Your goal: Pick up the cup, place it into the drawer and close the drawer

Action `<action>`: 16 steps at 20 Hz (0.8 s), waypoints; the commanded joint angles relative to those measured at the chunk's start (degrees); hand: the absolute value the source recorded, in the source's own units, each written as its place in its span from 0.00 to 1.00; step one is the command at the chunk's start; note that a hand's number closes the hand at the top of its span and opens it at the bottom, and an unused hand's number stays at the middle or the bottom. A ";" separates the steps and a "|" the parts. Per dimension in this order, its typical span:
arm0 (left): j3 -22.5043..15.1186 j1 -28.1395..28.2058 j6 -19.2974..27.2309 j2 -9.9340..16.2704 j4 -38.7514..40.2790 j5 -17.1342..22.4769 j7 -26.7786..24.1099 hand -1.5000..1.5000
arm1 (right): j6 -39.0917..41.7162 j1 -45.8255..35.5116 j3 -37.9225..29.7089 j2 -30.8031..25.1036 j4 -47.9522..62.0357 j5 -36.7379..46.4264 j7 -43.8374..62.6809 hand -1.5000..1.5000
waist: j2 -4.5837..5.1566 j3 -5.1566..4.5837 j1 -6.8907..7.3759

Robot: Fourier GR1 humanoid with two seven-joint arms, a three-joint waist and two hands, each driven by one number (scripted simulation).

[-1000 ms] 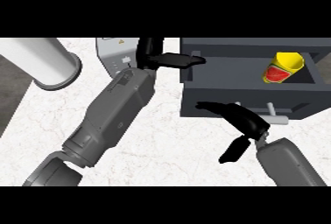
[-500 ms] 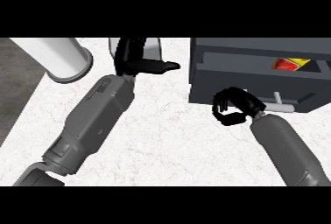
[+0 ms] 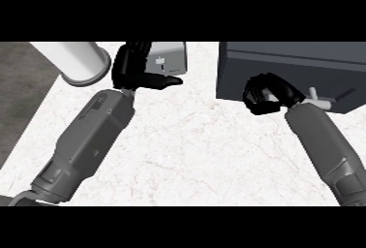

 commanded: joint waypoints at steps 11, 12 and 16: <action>-1.14 3.30 -4.17 1.93 -3.68 0.21 1.36 0.00 | 1.49 -9.38 -7.14 -7.98 2.51 -4.42 3.04 1.00 | 1.40 -0.28 3.97; -0.97 3.96 -4.73 2.52 -3.75 0.38 1.28 0.00 | 1.97 -9.12 -7.68 -8.95 1.84 -5.03 2.52 1.00 | 1.36 -0.31 4.27; -0.79 3.76 -5.61 2.47 -4.63 0.94 1.71 0.00 | 3.64 -8.59 -8.06 -9.02 0.94 -6.25 2.95 1.00 | 1.44 -0.32 4.59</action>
